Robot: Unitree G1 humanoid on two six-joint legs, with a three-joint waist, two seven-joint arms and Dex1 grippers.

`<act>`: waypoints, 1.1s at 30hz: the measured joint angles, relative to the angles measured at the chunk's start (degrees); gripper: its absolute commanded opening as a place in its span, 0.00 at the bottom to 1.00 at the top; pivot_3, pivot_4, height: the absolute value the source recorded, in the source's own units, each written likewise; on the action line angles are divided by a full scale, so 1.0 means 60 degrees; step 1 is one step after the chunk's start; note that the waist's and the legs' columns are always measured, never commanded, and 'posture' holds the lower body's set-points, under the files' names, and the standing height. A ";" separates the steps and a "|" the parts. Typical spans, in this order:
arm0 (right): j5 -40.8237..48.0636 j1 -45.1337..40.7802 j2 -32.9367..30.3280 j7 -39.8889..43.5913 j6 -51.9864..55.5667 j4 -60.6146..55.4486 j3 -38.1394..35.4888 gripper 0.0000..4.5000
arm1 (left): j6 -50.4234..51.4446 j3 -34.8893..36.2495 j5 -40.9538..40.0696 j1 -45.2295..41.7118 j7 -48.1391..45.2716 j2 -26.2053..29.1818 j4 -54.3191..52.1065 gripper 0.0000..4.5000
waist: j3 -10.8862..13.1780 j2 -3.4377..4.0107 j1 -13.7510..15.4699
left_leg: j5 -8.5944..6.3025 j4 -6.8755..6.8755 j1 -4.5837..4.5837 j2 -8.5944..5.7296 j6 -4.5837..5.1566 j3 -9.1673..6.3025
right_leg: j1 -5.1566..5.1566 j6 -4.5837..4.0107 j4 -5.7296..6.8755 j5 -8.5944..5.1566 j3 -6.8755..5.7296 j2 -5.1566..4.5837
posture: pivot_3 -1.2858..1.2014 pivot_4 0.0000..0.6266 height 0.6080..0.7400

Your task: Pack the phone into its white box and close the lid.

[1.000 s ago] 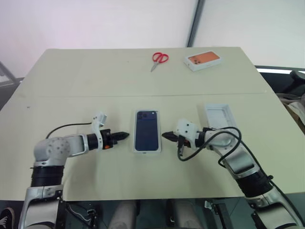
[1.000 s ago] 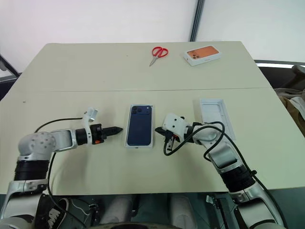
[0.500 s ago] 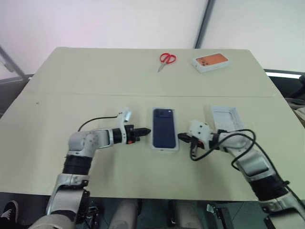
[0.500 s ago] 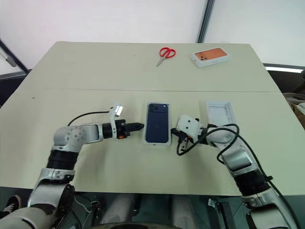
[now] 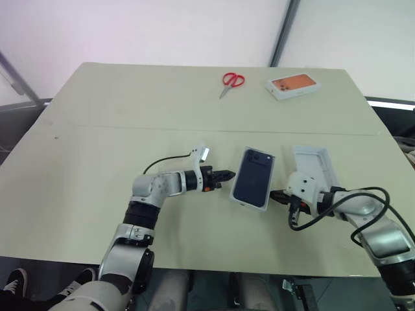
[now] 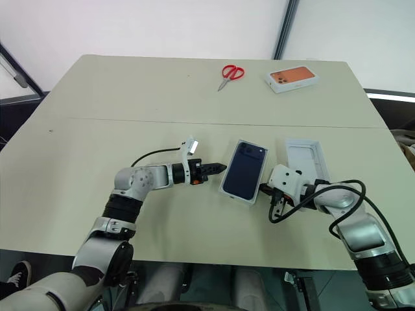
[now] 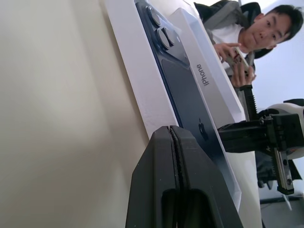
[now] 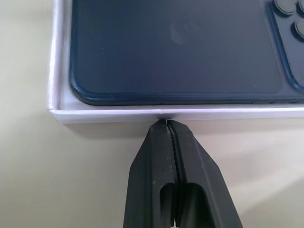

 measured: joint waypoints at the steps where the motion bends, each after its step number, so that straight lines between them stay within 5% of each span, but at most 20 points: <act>1: -0.0003 0.0011 -0.0043 0.0000 -0.0031 0.0052 -0.0041 0.00 | -0.0024 -0.0043 0.0029 -0.0016 -0.0029 -0.0044 0.0023 0.01 | 0.0000 0.0000 -0.0003 | -0.0002 0.0000 0.0000 0.0000 0.0003 0.0000 | 0.0001 0.0001 -0.0001 0.0000 0.0000 0.0000 | 0.52 0.24 1.00; 23: -0.0051 -0.0114 -0.0575 0.0128 -0.1007 0.1256 -0.0375 0.00 | 0.0399 -0.0783 0.0128 0.0278 -0.0712 -0.0209 -0.0559 0.01 | 0.0000 0.0000 -0.0062 | -0.0008 0.0002 0.0000 0.0012 0.0013 0.0017 | -0.0008 0.0011 0.0001 0.0000 0.0013 0.0013 | 0.52 0.24 1.00; 33: 0.0868 -0.0266 -0.1275 0.0377 0.0897 0.0640 -0.1451 0.00 | -0.0209 -0.0394 0.0114 0.0730 -0.1376 0.1564 -0.1340 0.01 | 0.0012 0.0020 -0.0240 | -0.0008 -0.0004 -0.0007 0.0021 0.0014 0.0021 | -0.0032 0.0006 0.0008 0.0001 0.0034 0.0018 | 0.52 0.24 1.00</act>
